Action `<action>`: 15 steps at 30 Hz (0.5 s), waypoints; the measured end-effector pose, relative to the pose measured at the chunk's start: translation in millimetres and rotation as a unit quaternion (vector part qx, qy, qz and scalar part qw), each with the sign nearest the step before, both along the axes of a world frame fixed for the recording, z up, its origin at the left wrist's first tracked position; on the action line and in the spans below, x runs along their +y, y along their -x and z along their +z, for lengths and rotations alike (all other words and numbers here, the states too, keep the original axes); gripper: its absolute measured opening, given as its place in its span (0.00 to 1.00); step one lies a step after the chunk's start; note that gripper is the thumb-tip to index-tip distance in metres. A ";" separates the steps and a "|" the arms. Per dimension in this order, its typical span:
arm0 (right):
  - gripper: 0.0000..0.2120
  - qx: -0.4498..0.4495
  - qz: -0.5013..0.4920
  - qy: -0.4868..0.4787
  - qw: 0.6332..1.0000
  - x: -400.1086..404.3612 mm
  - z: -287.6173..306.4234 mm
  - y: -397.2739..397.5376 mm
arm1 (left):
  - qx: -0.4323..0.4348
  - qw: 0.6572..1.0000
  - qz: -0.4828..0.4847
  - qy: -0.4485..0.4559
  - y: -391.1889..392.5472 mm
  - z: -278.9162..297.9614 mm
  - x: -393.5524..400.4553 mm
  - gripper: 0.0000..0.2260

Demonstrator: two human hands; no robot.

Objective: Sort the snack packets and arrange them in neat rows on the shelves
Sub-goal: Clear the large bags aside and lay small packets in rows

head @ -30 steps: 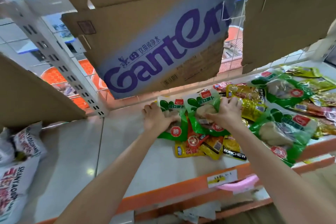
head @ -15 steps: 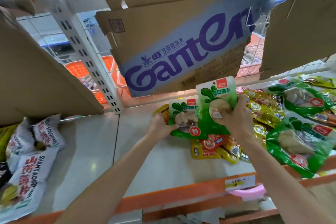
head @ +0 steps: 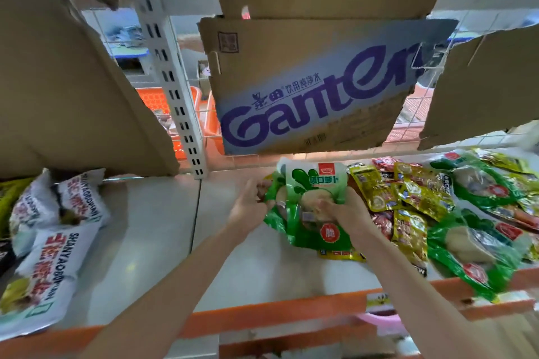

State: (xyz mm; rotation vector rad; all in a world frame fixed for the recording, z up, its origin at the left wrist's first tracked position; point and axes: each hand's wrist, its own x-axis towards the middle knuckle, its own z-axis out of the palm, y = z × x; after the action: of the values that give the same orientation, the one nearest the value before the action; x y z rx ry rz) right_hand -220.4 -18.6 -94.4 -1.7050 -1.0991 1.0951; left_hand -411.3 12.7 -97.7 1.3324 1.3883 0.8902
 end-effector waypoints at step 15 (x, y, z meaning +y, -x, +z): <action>0.21 0.095 0.162 0.007 0.982 40.3 6.8 137.7 | 0.050 0.993 0.104 -0.028 140.9 4.4 -38.7 0.12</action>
State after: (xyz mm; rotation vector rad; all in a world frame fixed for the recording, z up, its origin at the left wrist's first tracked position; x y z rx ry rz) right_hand -358.0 21.7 -87.6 -1.4271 -1.2749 1.4393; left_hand -552.3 -26.0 -93.3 1.3051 1.6142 1.0176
